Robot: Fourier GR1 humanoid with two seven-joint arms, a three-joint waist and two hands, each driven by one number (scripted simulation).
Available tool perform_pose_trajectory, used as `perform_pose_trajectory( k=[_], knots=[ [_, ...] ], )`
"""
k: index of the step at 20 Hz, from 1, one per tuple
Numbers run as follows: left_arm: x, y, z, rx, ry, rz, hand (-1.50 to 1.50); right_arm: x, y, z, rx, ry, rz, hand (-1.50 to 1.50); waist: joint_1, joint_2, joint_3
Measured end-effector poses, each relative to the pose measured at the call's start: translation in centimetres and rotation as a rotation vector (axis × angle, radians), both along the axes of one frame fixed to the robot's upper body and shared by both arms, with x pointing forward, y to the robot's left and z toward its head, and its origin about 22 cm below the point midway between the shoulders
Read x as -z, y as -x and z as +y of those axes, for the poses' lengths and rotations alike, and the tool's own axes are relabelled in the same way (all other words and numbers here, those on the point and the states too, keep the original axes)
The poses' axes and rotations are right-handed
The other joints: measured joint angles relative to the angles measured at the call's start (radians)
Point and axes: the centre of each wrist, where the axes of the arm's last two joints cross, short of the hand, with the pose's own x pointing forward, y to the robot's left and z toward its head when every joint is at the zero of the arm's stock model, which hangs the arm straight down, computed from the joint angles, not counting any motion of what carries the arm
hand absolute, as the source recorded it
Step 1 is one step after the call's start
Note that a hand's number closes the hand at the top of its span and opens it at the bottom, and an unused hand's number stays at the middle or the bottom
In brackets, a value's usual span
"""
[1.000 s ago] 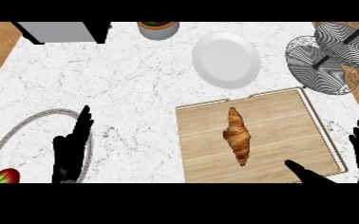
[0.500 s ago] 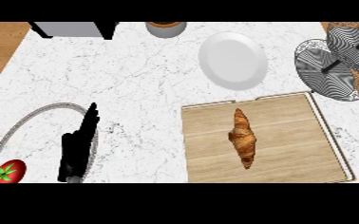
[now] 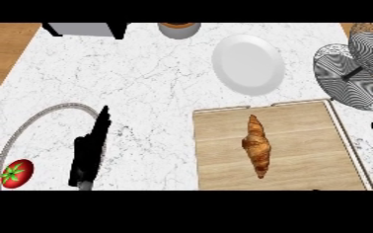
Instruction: Pick the croissant from the tray and place it in the tiered basket
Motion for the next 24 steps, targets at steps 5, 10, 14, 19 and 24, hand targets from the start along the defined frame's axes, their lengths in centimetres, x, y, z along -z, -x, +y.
perform_pose_trajectory(
  k=[5, 10, 14, 19, 24],
  knots=[
    [-0.3, -0.1, 0.1, 0.003, -0.002, -0.002, 0.00, 1.2, -0.9, 1.4, 0.000, 0.043, 0.087, -1.50, 0.008, 0.000, 0.002],
    [-0.2, -0.4, 0.3, -0.007, -0.002, -0.003, 0.00, 2.6, -1.9, 3.3, -0.023, 0.031, 0.127, -1.50, -0.002, -0.002, 0.002],
    [-0.1, -0.4, 0.1, -0.007, -0.004, -0.002, 0.00, 3.5, -3.5, 5.2, -0.045, 0.013, 0.137, -1.50, -0.007, -0.004, 0.003],
    [0.2, -0.1, 0.0, -0.017, 0.002, 0.005, 0.00, 4.8, -5.4, 7.0, -0.049, 0.016, 0.187, -1.50, -0.016, -0.006, 0.004],
    [0.2, 0.1, 0.5, -0.024, -0.006, 0.001, 0.00, 6.1, -7.0, 8.2, -0.047, 0.005, 0.271, -1.50, -0.023, -0.008, 0.004]
  ],
)
